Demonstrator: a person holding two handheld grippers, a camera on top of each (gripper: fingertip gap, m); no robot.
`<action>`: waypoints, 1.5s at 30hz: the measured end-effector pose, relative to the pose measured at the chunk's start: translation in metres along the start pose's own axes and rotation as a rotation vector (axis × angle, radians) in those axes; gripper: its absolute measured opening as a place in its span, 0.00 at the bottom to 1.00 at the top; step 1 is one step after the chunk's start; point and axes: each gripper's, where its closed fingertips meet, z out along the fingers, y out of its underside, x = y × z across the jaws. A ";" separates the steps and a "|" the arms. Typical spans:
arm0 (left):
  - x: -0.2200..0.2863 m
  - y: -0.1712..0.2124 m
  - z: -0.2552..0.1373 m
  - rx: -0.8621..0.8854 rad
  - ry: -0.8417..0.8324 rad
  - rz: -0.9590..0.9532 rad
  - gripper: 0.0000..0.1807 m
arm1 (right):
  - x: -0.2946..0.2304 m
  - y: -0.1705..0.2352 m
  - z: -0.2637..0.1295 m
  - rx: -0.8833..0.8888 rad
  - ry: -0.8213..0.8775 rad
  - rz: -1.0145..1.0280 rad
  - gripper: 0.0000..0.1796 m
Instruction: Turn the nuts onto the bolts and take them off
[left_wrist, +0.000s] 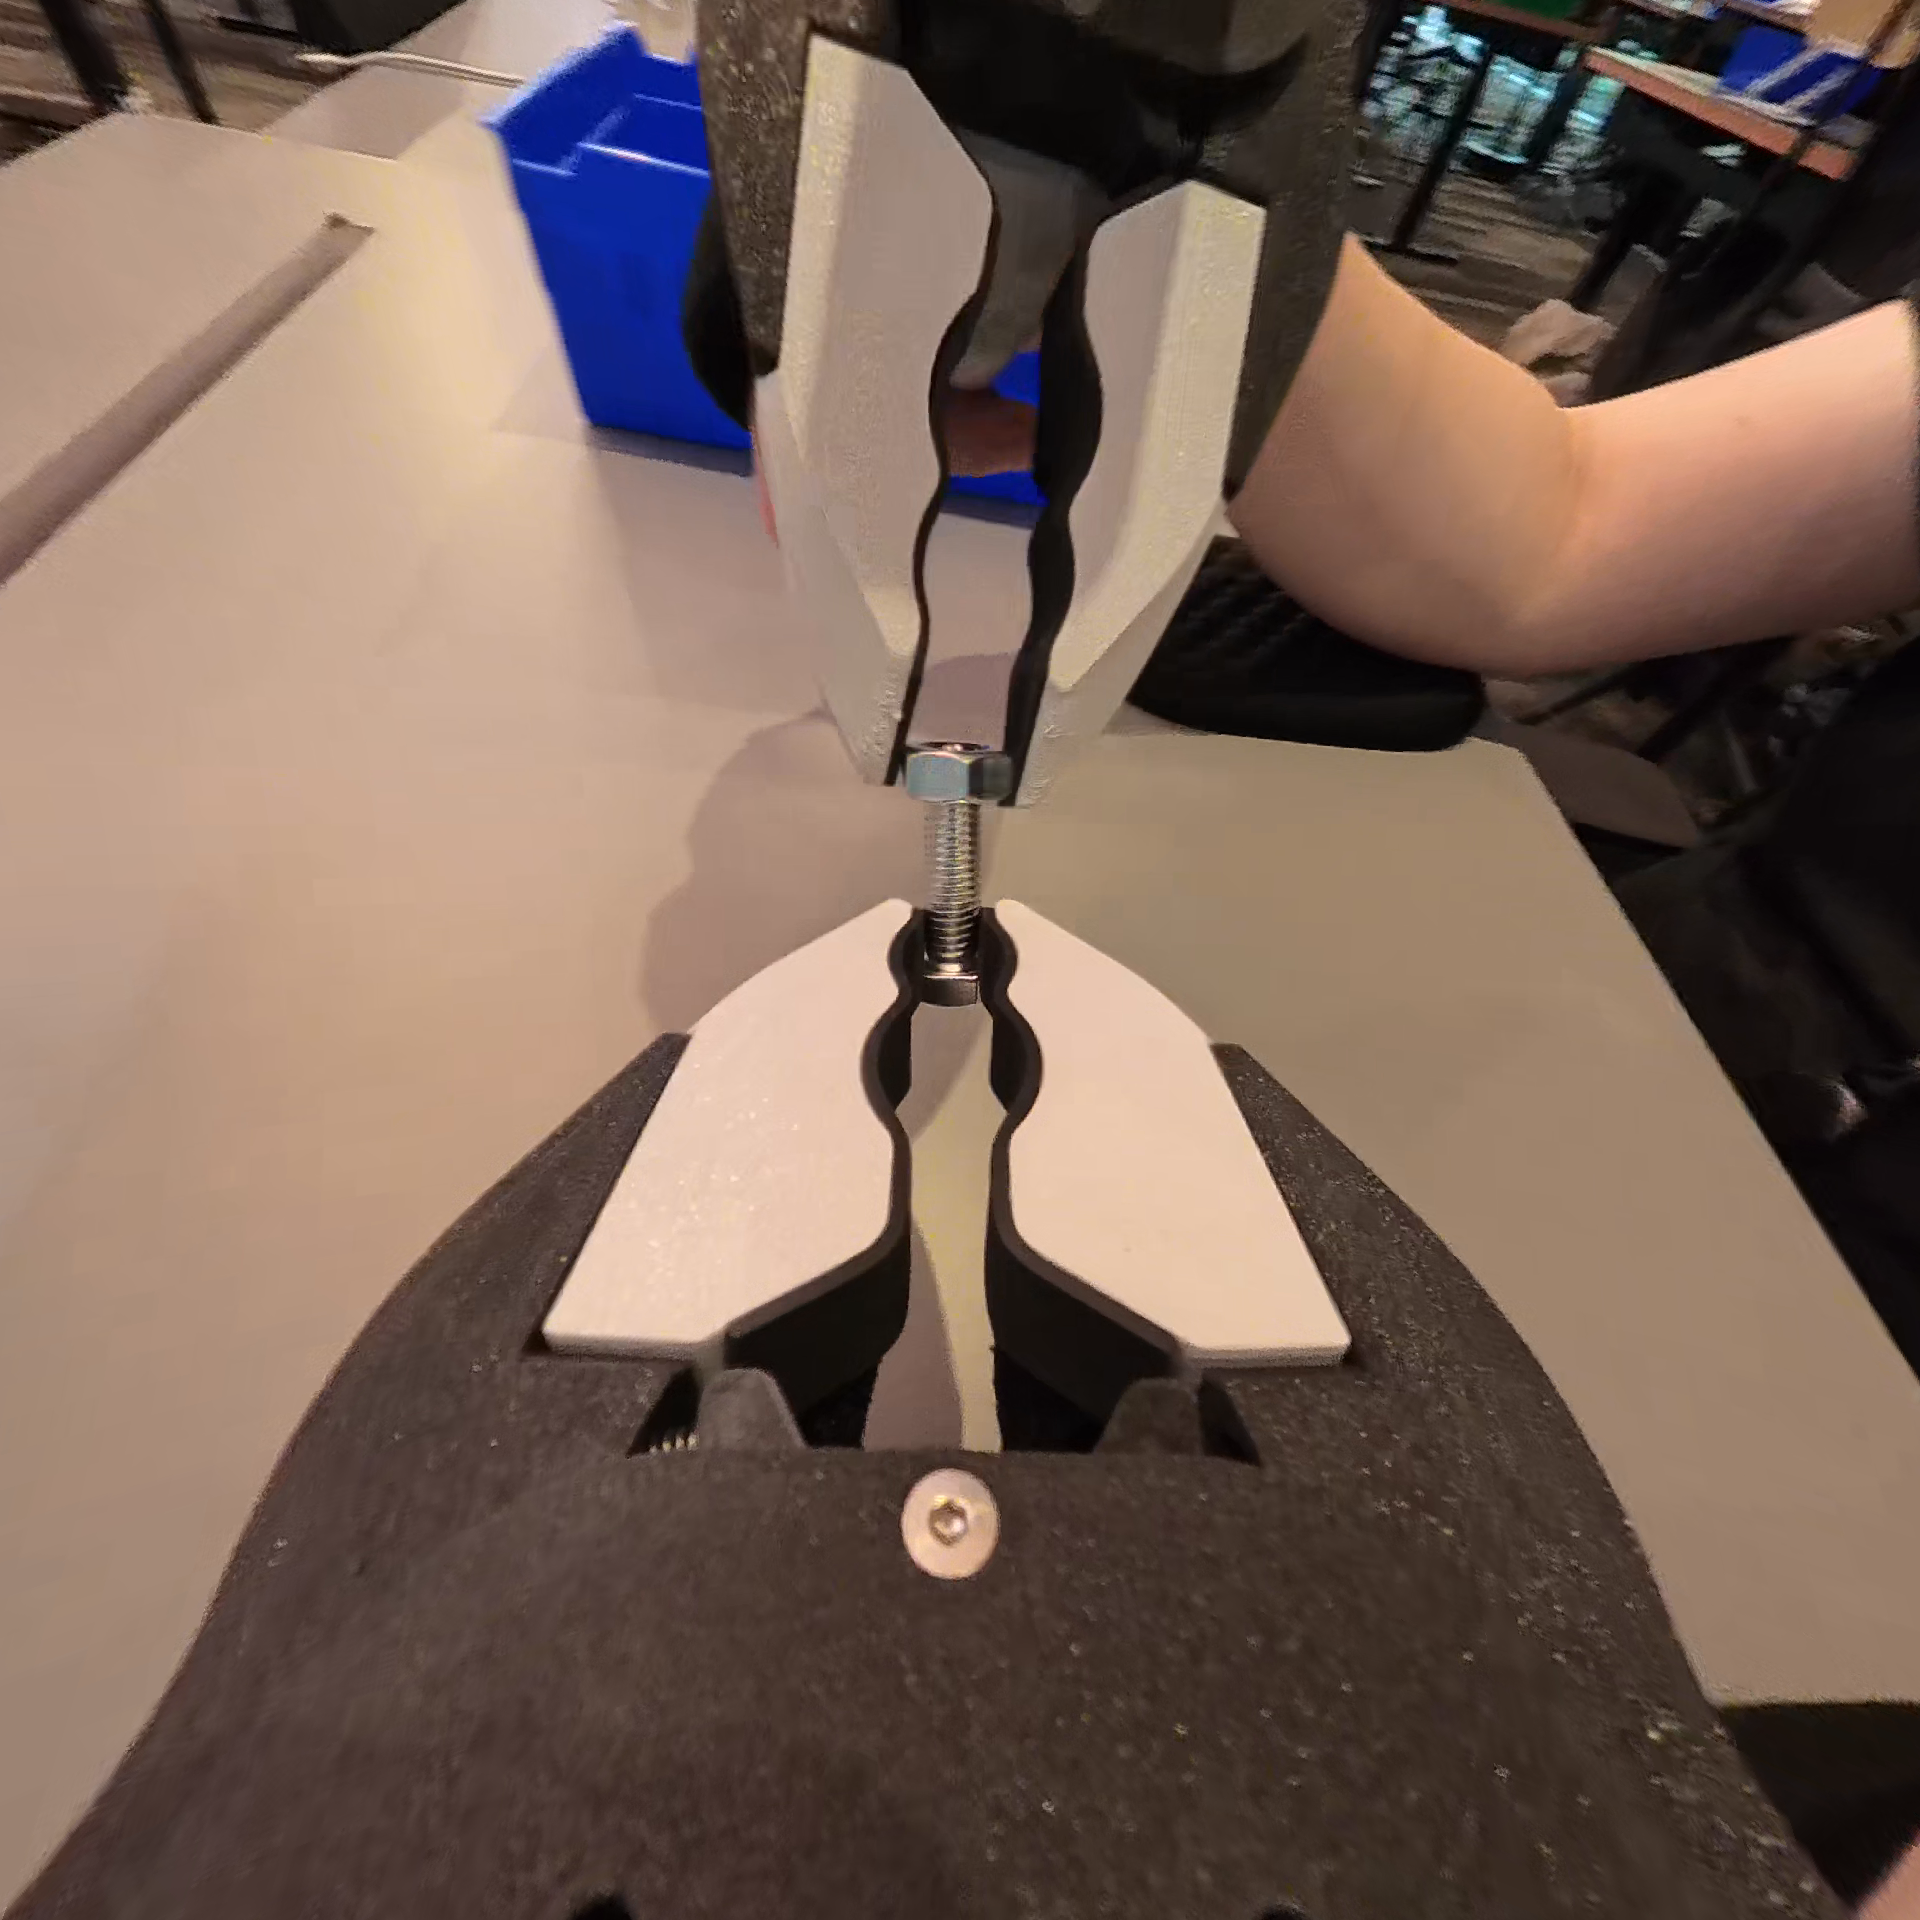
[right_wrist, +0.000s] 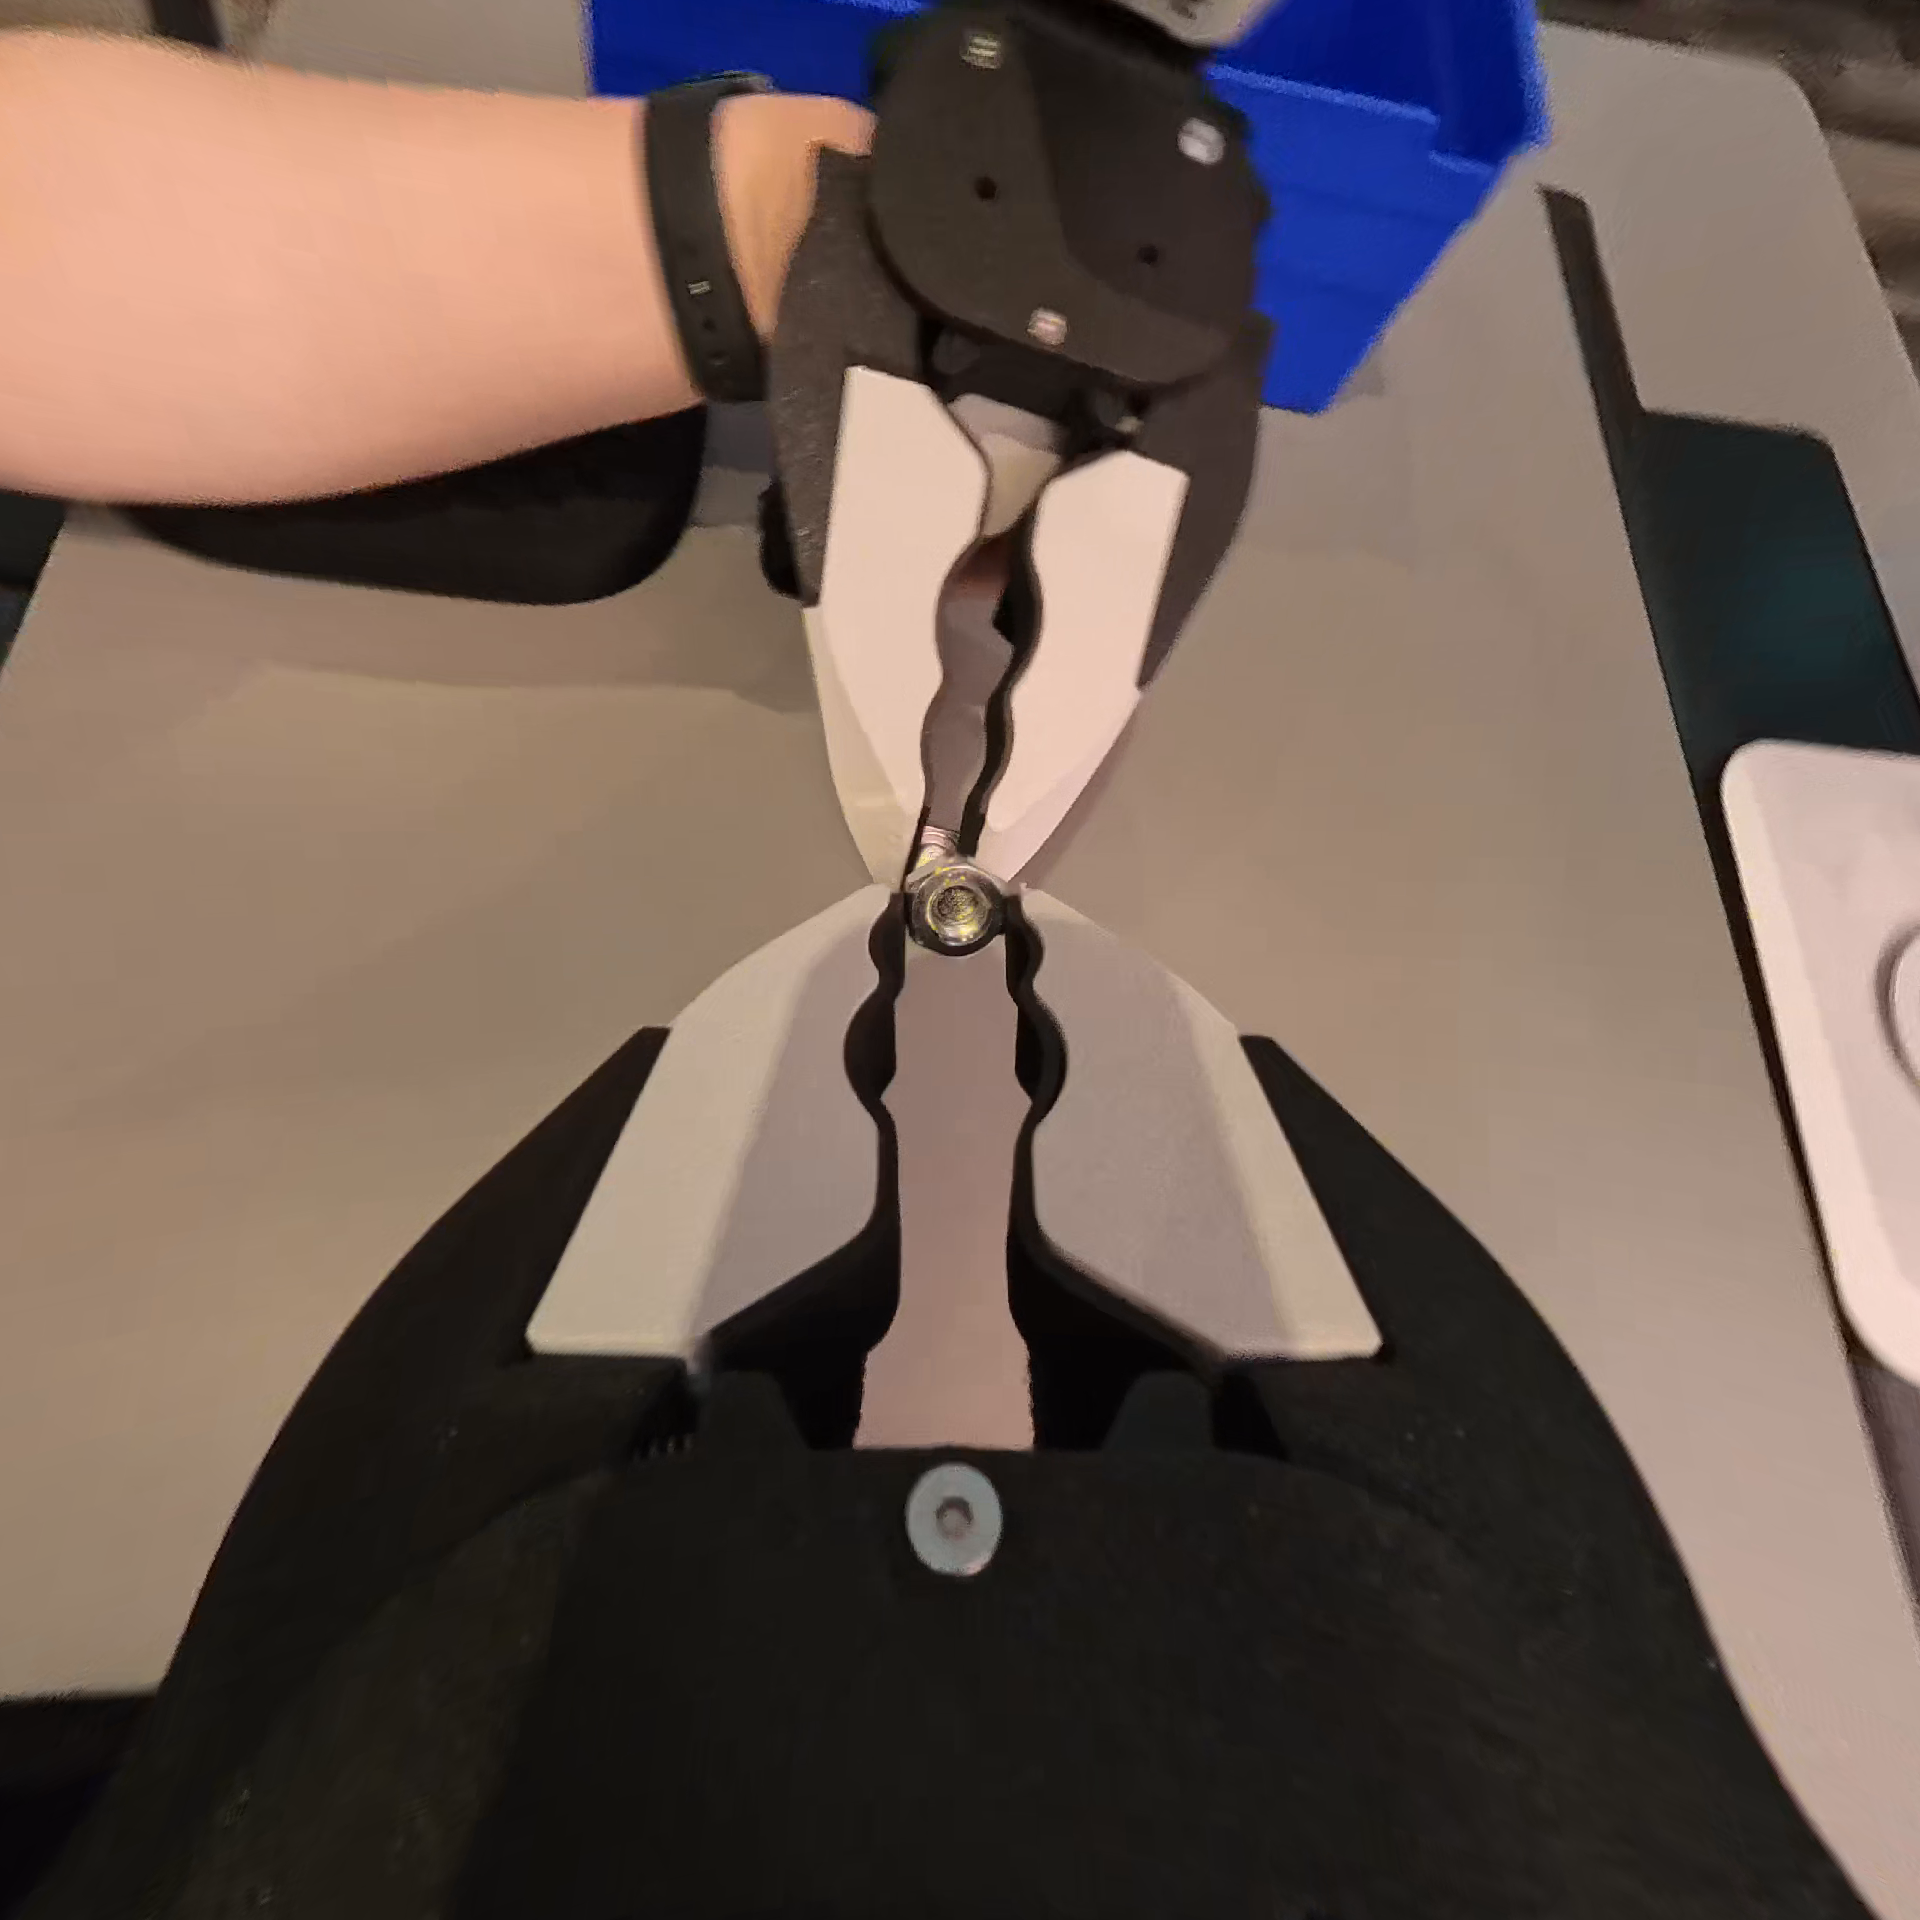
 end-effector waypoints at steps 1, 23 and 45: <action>-0.005 0.001 -0.001 0.000 -0.024 -0.008 0.05 | 0.006 0.000 0.002 0.000 0.012 0.058 0.10; 0.024 0.008 0.004 -0.043 0.149 -0.014 0.05 | -0.016 -0.002 -0.015 0.055 -0.009 -0.223 0.22; -0.022 0.002 -0.009 0.003 -0.127 -0.007 0.05 | 0.021 -0.003 0.008 0.045 0.057 0.172 0.10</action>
